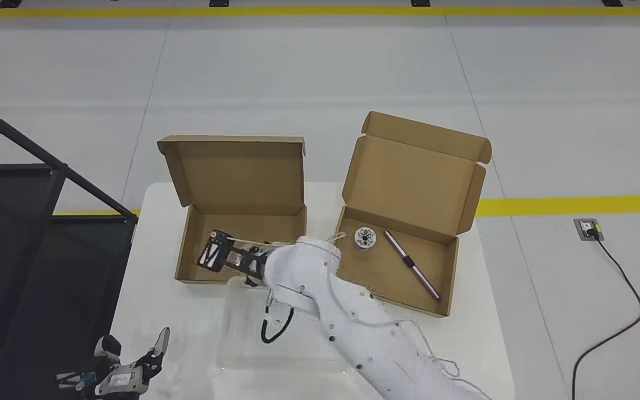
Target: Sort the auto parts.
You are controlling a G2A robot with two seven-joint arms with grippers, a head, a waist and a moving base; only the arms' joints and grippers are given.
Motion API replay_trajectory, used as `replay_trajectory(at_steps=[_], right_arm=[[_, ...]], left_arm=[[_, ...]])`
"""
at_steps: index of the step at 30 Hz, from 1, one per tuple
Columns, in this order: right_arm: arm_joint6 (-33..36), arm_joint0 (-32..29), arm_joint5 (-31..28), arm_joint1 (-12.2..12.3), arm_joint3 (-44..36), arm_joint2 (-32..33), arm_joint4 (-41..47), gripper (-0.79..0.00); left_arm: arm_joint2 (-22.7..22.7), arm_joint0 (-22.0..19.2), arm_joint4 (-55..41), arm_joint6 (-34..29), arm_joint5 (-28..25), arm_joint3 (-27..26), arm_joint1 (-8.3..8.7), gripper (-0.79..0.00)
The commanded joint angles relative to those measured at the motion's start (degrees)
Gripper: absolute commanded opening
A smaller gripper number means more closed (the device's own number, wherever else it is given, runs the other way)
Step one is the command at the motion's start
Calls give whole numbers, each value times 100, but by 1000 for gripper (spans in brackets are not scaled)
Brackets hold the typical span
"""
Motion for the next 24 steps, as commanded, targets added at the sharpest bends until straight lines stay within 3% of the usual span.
replay_trajectory(at_steps=[1,5,10,24], right_arm=[[-220,314,321,-120,586,-177,-15,-785],[-634,965,689,-425,1825,-418,321,-785],[-1006,1559,368,-778,3103,-614,870,-785],[-1076,1427,586,-801,3284,-597,904,-785]], left_arm=[[0,0,0,0,0,0,0,0],[0,0,0,0,0,0,0,0],[0,0,0,0,0,0,0,0],[0,0,0,0,0,0,0,0]])
